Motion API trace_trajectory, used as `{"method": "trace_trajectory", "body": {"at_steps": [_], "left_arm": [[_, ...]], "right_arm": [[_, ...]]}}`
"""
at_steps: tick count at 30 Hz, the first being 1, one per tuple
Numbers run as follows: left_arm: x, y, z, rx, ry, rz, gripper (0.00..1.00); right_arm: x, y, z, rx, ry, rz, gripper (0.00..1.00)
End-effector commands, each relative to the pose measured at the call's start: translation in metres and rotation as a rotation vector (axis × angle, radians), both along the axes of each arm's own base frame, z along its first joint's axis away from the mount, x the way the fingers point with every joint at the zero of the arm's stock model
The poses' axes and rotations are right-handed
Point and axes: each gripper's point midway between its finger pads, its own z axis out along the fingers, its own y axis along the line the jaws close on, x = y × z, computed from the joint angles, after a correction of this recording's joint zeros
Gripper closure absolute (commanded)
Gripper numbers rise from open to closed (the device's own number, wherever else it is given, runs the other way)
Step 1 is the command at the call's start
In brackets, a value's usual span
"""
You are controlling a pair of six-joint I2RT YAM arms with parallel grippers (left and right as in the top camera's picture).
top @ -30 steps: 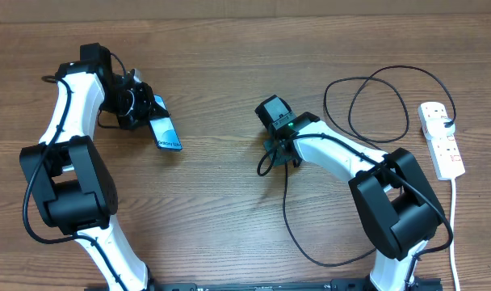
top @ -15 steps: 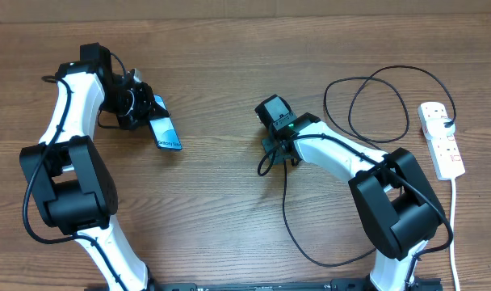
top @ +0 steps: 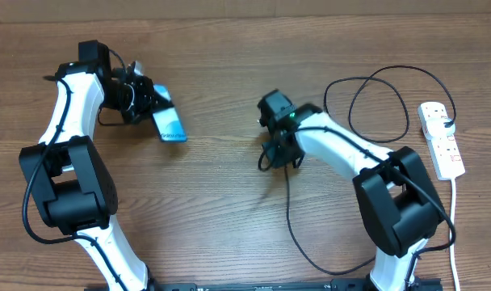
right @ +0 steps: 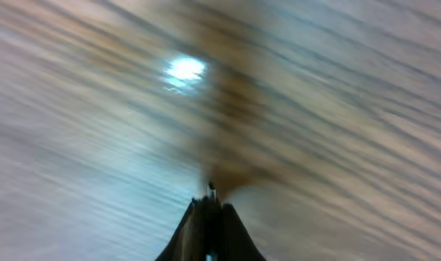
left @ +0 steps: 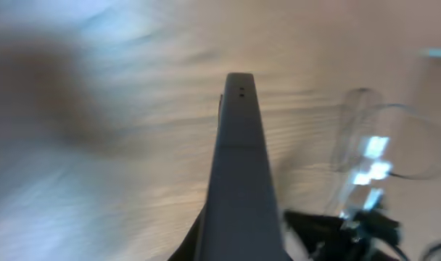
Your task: Plug charger to phone and switch on socket
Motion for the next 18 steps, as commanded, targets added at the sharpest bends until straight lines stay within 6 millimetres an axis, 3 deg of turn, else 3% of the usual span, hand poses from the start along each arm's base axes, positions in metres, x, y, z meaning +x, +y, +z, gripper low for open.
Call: {"method": "trace_trajectory", "body": {"at_steps": [1, 3, 5, 14, 18], "left_arm": [[0.014, -0.038, 0.076, -0.409, -0.214, -0.094, 0.96], [0.019, -0.044, 0.099, -0.527, -0.255, -0.11, 0.96], [0.024, -0.047, 0.113, -0.595, -0.259, -0.112, 0.96], [0.042, -0.068, 0.142, -0.682, -0.246, -0.123, 0.96], [0.047, -0.083, 0.152, -0.7, -0.244, -0.141, 0.96]], "right_arm": [[0.009, 0.061, 0.087, 0.461, 0.01, 0.072, 0.97], [0.006, 0.078, 0.12, 0.659, 0.03, 0.119, 0.97], [0.004, 0.088, 0.139, 0.787, 0.048, 0.158, 0.96], [-0.003, 0.109, 0.184, 1.048, 0.095, 0.244, 0.96], [0.005, 0.113, 0.19, 1.07, 0.094, 0.207, 0.96]]}}
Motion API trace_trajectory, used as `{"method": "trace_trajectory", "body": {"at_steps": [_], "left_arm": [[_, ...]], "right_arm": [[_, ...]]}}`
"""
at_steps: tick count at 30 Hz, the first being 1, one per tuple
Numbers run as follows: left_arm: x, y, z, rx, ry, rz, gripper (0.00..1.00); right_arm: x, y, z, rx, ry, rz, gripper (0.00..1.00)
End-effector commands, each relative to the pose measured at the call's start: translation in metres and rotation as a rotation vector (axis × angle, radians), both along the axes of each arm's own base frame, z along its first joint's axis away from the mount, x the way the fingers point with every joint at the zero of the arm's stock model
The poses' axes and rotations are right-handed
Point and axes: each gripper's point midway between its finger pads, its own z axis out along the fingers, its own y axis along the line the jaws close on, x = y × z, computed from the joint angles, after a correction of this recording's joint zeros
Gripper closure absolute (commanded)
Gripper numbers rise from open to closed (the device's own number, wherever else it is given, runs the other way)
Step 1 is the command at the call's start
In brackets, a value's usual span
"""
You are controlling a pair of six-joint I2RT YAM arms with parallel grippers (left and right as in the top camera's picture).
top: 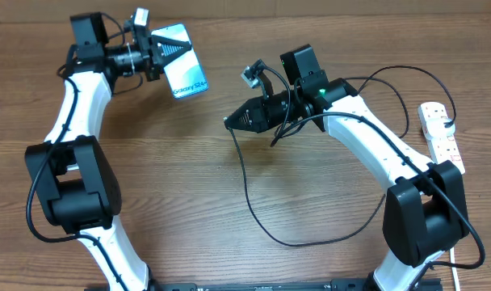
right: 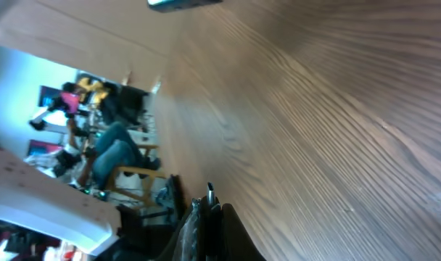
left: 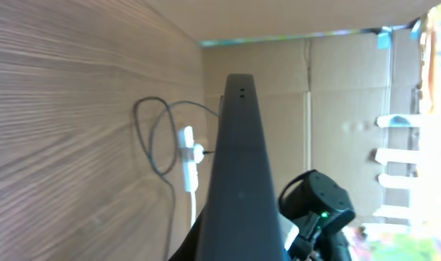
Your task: Plug charger to phone and switch on socket
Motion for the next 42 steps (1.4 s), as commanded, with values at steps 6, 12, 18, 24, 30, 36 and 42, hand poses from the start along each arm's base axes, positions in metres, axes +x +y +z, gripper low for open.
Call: {"method": "trace_trajectory", "body": {"at_steps": [6, 12, 18, 24, 30, 36, 42], "left_arm": [[-0.009, -0.039, 0.032, -0.071, 0.036, -0.098, 0.96], [-0.016, -0.051, 0.034, -0.083, 0.035, -0.145, 0.96], [-0.023, -0.06, 0.043, -0.097, -0.028, -0.207, 0.96], [-0.025, -0.06, 0.045, -0.102, -0.032, -0.217, 0.96], [-0.024, -0.06, 0.047, -0.104, -0.026, -0.217, 0.96], [-0.02, -0.06, 0.052, -0.106, -0.023, -0.204, 0.96], [-0.016, -0.061, 0.064, -0.11, -0.054, -0.199, 0.96]], "right_arm": [[0.007, 0.01, 0.033, 0.105, -0.018, -0.002, 0.96], [0.012, 0.014, 0.04, 0.129, -0.023, -0.011, 0.96], [0.01, 0.018, 0.058, 0.201, -0.03, 0.024, 0.96], [0.013, 0.02, 0.063, 0.216, -0.032, 0.014, 0.96], [0.021, 0.02, 0.064, 0.21, -0.034, -0.025, 0.96], [0.031, 0.021, 0.064, 0.198, -0.006, -0.087, 0.96], [0.034, 0.022, 0.071, 0.219, -0.015, -0.094, 0.96]]}}
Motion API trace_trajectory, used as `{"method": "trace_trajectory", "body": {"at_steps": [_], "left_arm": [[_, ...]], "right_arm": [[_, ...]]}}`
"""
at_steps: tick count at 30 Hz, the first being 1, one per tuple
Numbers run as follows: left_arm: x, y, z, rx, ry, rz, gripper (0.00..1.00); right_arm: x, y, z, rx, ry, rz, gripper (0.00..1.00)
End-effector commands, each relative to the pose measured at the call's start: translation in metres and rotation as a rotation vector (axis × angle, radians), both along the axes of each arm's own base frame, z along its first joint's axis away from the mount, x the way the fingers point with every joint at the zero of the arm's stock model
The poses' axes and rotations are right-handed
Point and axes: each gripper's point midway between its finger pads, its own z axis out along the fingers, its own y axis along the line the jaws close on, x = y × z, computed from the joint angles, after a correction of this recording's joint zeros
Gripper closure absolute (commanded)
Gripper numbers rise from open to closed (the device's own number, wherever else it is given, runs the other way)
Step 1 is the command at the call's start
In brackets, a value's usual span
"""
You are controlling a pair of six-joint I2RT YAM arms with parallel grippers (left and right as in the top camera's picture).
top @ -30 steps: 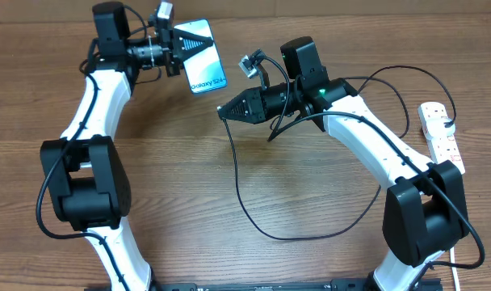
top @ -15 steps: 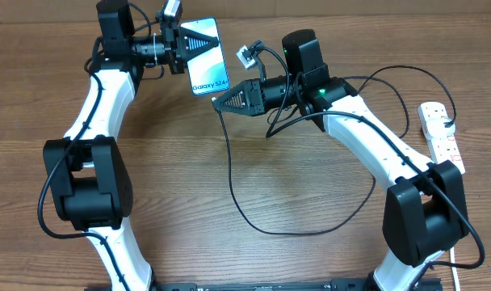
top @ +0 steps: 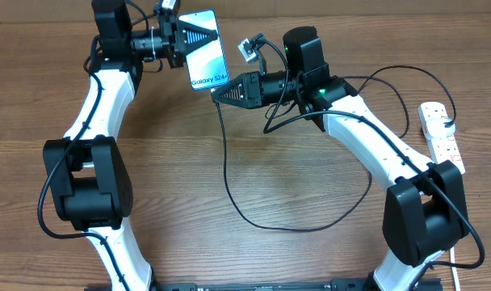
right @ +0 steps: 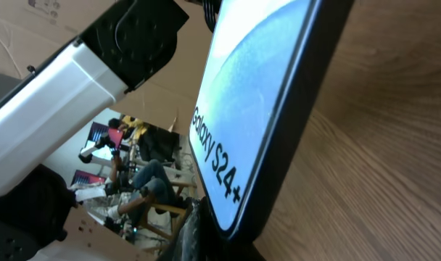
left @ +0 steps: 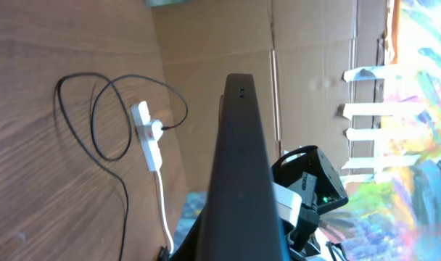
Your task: Plug charger to phone and switch on socket
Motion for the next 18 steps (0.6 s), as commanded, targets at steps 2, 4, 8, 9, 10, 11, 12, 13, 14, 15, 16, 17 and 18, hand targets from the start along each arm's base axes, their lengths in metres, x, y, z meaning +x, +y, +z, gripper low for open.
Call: {"method": "trace_trajectory", "body": {"at_steps": [2, 4, 8, 9, 10, 11, 12, 13, 14, 15, 16, 17, 18], "left_arm": [[-0.0082, -0.0081, 0.0169, -0.013, 0.011, -0.037, 0.96], [-0.0091, -0.0109, 0.0169, -0.013, 0.009, -0.042, 0.96], [-0.0097, -0.0133, 0.0181, -0.012, -0.007, -0.047, 0.96], [-0.0098, -0.0133, 0.0181, -0.012, -0.007, -0.048, 0.96], [-0.0099, -0.0133, 0.0181, -0.012, -0.007, -0.048, 0.96], [-0.0101, -0.0133, 0.0182, -0.012, -0.007, -0.049, 0.96], [-0.0104, -0.0133, 0.0182, -0.013, -0.007, -0.051, 0.96], [-0.0106, -0.0133, 0.0182, -0.013, -0.008, -0.052, 0.96], [-0.0109, -0.0134, 0.0184, -0.012, -0.015, -0.054, 0.96], [-0.0111, -0.0134, 0.0188, -0.013, -0.019, -0.056, 0.96], [-0.0113, -0.0134, 0.019, -0.013, -0.021, -0.058, 0.96], [-0.0115, -0.0134, 0.019, -0.013, -0.021, -0.059, 0.96], [-0.0117, -0.0134, 0.019, -0.013, -0.021, -0.059, 0.96]], "right_arm": [[0.0024, 0.002, 0.0176, 0.027, -0.017, -0.013, 0.96], [0.0032, 0.0023, 0.0195, 0.033, -0.013, -0.017, 0.96], [0.003, 0.0026, 0.021, 0.038, -0.016, -0.013, 0.96], [0.0029, 0.0026, 0.021, 0.038, -0.016, -0.013, 0.96], [0.003, 0.0026, 0.021, 0.038, -0.016, -0.013, 0.96], [0.0032, 0.0025, 0.021, 0.038, -0.016, -0.014, 0.96], [0.0033, 0.0025, 0.0213, 0.039, -0.017, -0.014, 0.96], [0.0036, 0.0027, 0.022, 0.041, -0.009, -0.017, 0.96], [0.0039, 0.0028, 0.0228, 0.044, -0.004, -0.019, 0.96], [0.0042, 0.0029, 0.0235, 0.046, -0.007, -0.019, 0.96], [0.0044, 0.003, 0.0237, 0.046, -0.009, -0.02, 0.96], [0.0045, 0.0031, 0.0241, 0.048, -0.006, -0.021, 0.96], [0.0053, 0.0027, 0.024, 0.047, -0.001, -0.026, 0.96]]}}
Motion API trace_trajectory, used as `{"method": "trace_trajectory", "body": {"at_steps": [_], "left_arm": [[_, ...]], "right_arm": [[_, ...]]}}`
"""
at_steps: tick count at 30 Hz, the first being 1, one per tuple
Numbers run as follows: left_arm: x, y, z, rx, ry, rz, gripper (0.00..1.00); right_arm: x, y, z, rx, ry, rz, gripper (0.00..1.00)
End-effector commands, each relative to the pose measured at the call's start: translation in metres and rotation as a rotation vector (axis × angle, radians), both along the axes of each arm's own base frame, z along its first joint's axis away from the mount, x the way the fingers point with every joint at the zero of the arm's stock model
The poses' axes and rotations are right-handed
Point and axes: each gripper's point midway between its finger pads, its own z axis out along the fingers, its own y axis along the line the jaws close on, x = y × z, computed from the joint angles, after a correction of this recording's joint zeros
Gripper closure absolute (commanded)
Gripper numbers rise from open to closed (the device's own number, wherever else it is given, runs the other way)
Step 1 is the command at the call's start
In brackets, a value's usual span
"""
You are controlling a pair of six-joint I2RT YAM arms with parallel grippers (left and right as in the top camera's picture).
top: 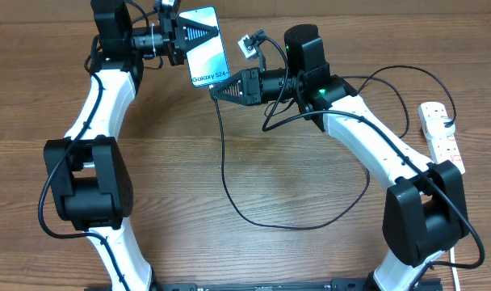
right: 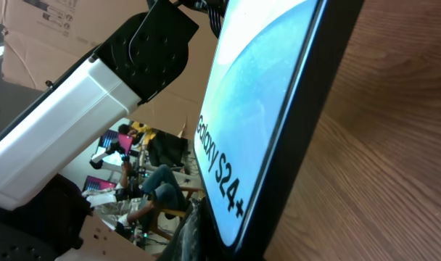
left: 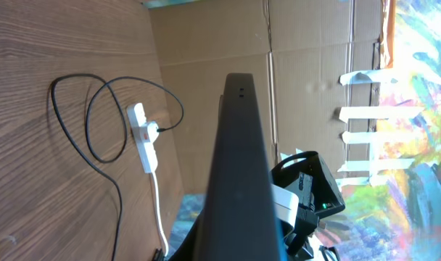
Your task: Plug charger to phone and switch on socket
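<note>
A phone (top: 207,45) with a lit screen reading Galaxy S24+ is held up off the table at the back, my left gripper (top: 181,36) shut on its upper part. In the left wrist view the phone's dark edge (left: 241,167) fills the middle. My right gripper (top: 217,91) is shut on the black charger cable's plug, its tip touching the phone's lower end (right: 238,232). The cable (top: 253,220) loops over the table to the white socket strip (top: 441,139) at the right edge.
Brown wooden table (top: 181,210). The cable makes a big loop (top: 379,101) at the back right beside the socket strip (left: 143,136). A cardboard wall (left: 220,43) stands behind the table. Both arms reach toward the back middle.
The phone sits a touch higher and the right gripper's tip has closed slightly onto its lower end. Otherwise both arms are almost where they were.
The left gripper first held the phone low at the left, the right gripper was down near the table's middle with the cable. Then both were lifted, apart. Later the plug tip stood at the phone's lower end, and it stays there now.
</note>
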Motion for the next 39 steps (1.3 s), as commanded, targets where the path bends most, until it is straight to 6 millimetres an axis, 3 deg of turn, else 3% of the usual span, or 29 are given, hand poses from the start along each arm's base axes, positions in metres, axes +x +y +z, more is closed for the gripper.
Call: {"method": "trace_trajectory", "body": {"at_steps": [1, 10, 39], "left_arm": [[-0.013, -0.01, 0.014, -0.007, -0.037, -0.063, 0.96], [-0.016, -0.01, 0.015, -0.011, -0.037, -0.08, 0.96], [-0.016, -0.01, 0.015, -0.016, 0.023, -0.08, 0.96]], "right_arm": [[0.003, 0.0, 0.015, 0.017, -0.025, -0.017, 0.96], [0.014, -0.011, 0.017, 0.024, -0.002, -0.055, 0.96], [0.014, -0.011, 0.015, 0.024, 0.019, -0.064, 0.96]]}}
